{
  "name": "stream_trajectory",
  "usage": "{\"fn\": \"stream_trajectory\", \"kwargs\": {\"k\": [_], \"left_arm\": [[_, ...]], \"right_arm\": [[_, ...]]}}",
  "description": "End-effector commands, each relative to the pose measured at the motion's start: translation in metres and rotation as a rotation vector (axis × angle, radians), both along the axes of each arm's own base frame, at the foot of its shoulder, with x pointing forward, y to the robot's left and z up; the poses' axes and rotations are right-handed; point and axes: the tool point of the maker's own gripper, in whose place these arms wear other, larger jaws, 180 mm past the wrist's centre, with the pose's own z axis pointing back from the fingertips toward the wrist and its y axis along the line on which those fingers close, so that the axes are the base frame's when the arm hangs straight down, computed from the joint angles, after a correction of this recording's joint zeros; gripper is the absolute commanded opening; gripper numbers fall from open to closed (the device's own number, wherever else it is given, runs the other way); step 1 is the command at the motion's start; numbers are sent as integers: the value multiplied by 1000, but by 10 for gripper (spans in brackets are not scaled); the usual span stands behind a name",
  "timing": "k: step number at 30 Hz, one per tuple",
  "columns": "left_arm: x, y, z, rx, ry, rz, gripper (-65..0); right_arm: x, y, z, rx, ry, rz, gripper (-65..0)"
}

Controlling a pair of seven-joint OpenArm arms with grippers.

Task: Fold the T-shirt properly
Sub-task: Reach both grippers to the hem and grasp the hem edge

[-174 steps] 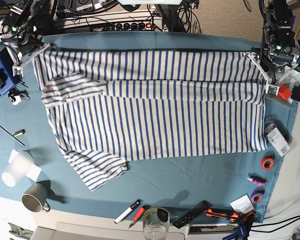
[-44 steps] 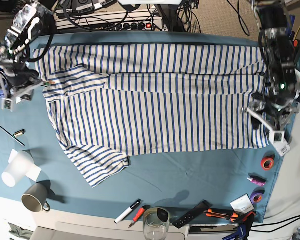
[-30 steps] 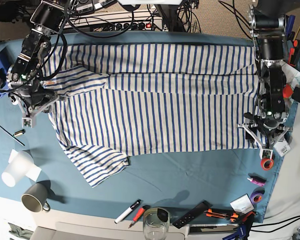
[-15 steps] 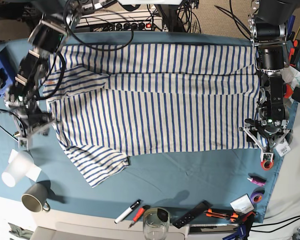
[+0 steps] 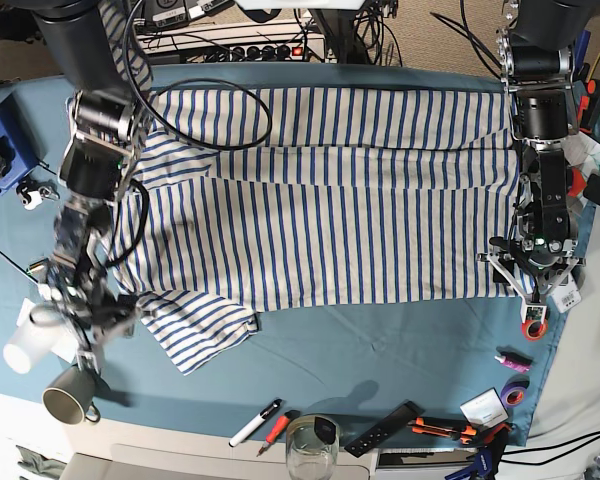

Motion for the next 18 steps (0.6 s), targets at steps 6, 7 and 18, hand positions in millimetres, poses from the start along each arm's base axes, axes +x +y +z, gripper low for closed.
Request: {"fn": "stream_trajectory", "kwargs": {"k": [6, 7, 18], "left_arm": [[14, 9, 22, 23, -62, 6, -289], [14, 9, 22, 23, -62, 6, -289], [14, 9, 22, 23, -62, 7, -289]], "right_arm": [[5, 2, -19, -108, 86, 14, -430], [2, 1, -26, -113, 106, 7, -430], [-14, 0, -51, -101, 196, -17, -614]]}}
